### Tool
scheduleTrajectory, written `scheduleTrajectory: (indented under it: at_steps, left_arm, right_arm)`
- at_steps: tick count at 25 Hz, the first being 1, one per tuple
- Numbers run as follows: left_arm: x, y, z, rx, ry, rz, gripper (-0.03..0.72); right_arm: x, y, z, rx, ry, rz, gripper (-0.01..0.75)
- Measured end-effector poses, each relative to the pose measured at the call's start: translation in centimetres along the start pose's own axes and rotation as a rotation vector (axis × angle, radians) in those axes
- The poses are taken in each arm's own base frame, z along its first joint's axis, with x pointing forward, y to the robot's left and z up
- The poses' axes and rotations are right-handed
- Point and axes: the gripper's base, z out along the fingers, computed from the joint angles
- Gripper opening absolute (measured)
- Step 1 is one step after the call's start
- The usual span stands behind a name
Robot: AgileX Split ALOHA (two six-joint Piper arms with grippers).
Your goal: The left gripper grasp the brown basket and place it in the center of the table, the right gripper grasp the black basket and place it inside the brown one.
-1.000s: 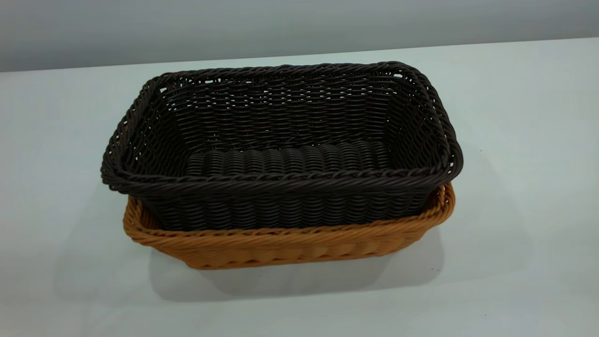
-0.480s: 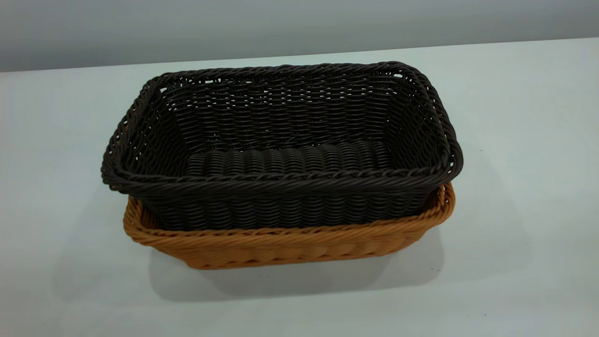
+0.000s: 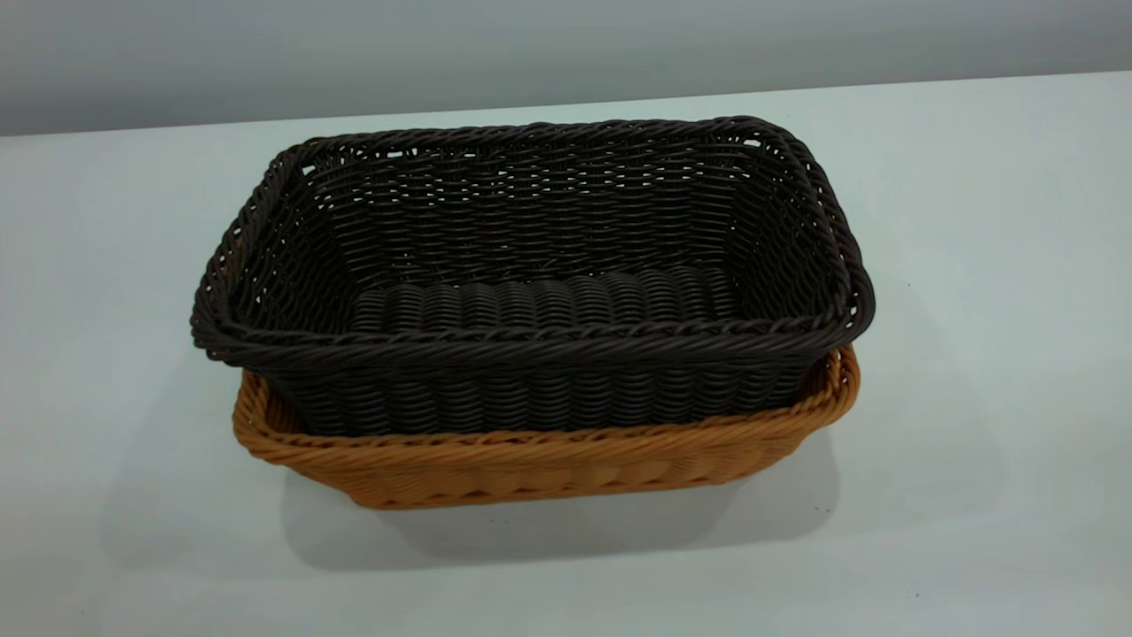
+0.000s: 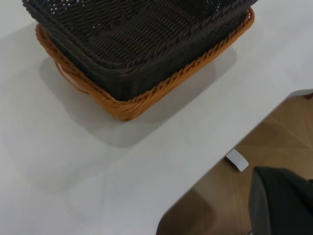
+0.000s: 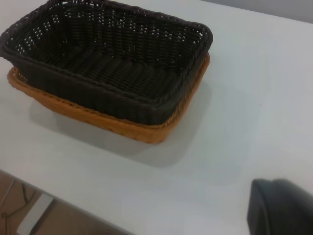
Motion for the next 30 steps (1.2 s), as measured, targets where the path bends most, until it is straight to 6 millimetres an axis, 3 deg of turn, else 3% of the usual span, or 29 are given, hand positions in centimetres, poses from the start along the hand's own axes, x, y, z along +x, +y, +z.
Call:
scheduleTrajectory:
  at_steps: [12,19,30]
  left_arm:
    - [-0.04,0.02,-0.02,-0.020,-0.003,-0.012,-0.001]
    - [-0.12,0.13,0.09,-0.213,-0.010,-0.141,-0.001]
    - [-0.22,0.37,0.23,-0.559,-0.021,-0.376,-0.001]
  right_arm:
    - [-0.16,-0.23,0.24,0.221,-0.010,0.137,0.004]
    - [-0.20,-0.39,0.30,0.388,-0.025,0.236,0.004]
    - [0.20,0.12,-0.33,0.399,-0.081,0.219,0.004]
